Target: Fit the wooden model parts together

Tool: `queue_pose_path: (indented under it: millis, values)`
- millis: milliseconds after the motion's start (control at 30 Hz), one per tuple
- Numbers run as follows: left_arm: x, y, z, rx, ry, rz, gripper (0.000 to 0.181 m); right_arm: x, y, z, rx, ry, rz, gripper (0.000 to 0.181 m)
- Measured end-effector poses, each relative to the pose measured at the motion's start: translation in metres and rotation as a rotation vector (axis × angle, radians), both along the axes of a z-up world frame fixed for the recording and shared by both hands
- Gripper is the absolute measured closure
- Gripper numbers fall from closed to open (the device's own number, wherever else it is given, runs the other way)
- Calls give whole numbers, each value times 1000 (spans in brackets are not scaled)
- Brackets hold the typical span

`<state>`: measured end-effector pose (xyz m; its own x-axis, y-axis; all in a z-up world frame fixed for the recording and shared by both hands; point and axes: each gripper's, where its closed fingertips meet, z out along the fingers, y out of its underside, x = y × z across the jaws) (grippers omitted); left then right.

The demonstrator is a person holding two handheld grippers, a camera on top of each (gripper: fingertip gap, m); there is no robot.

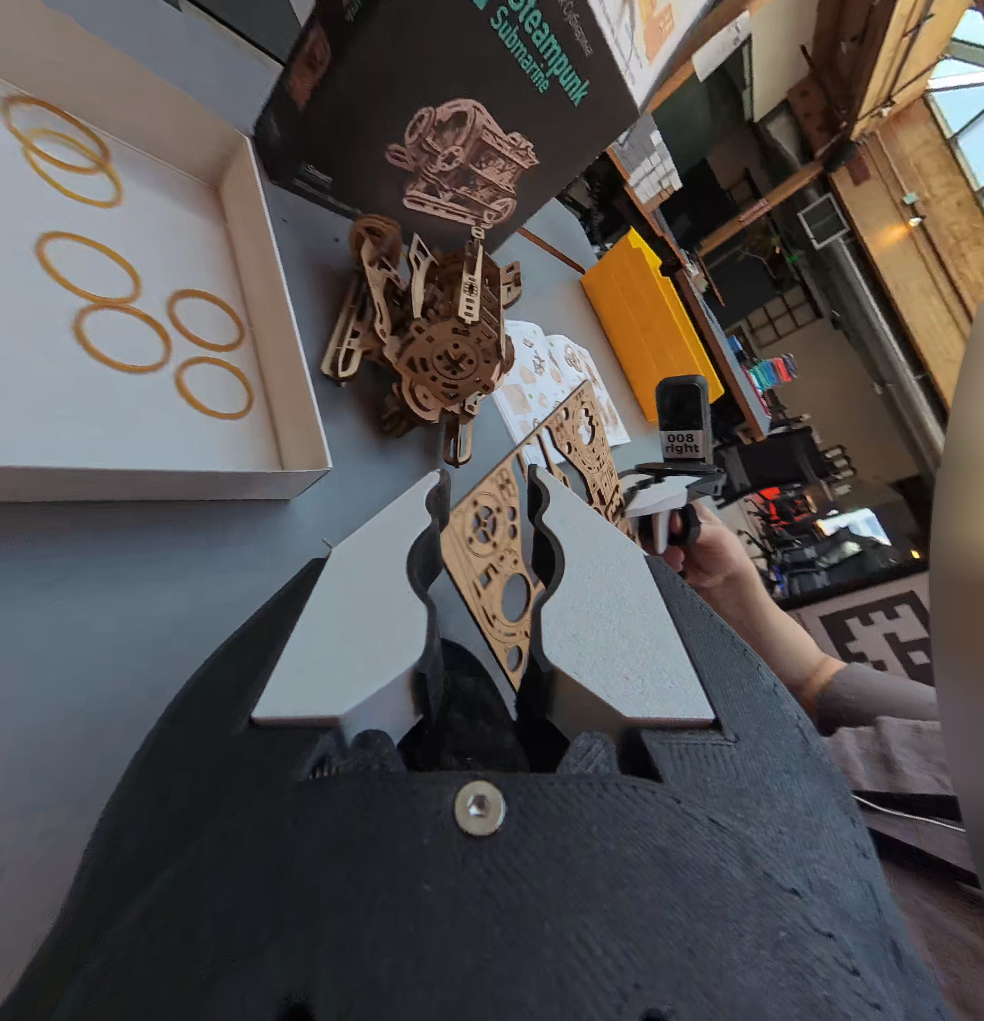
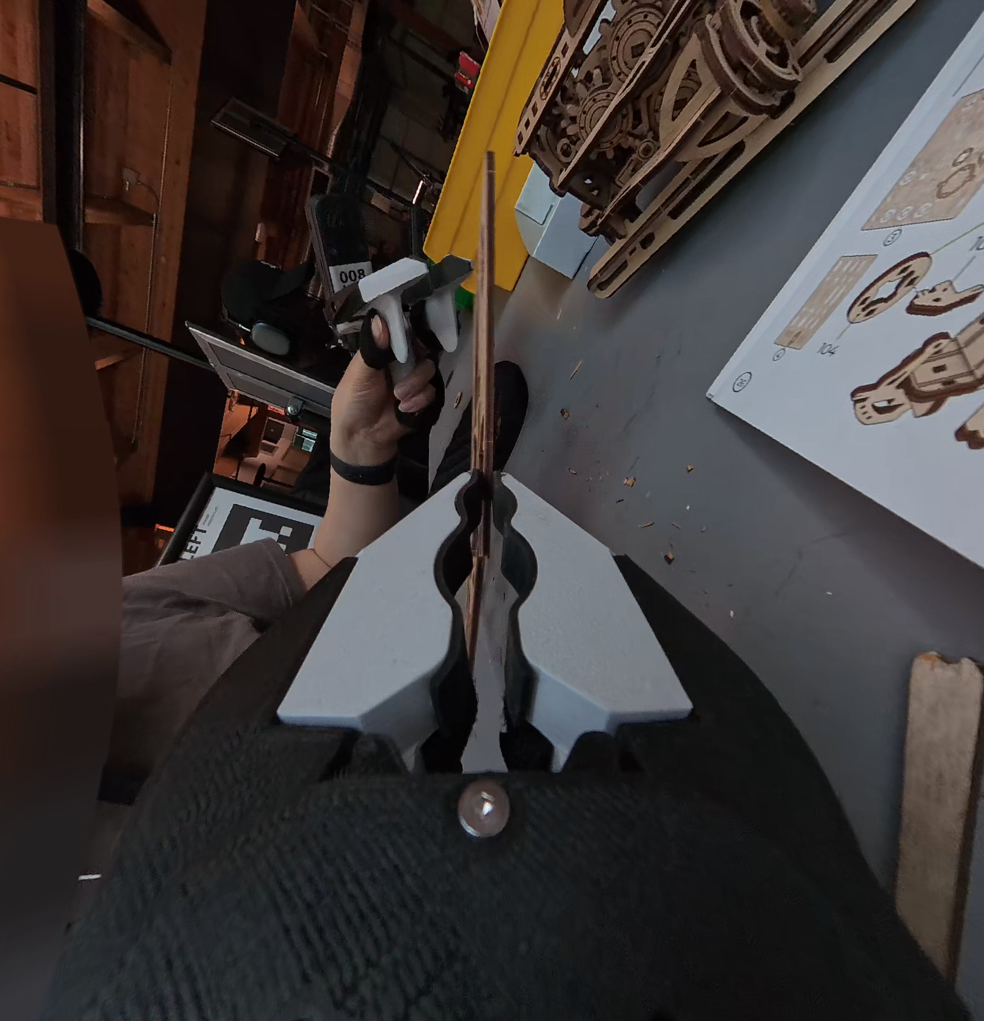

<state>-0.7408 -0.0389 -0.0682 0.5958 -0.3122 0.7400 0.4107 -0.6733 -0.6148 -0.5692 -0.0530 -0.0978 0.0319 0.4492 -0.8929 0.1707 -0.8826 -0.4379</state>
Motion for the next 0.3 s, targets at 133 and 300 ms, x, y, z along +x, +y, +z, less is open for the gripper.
queue_pose_path:
  millis: [133, 300]
  values:
    - [0, -21, 10, 87, 157, 77, 145, -2, 1, -2, -2, -2, -1, 181]
    - [106, -53, -4, 253, 455, -146, 163, -7, -7, -4, -92, 21, 18, 181]
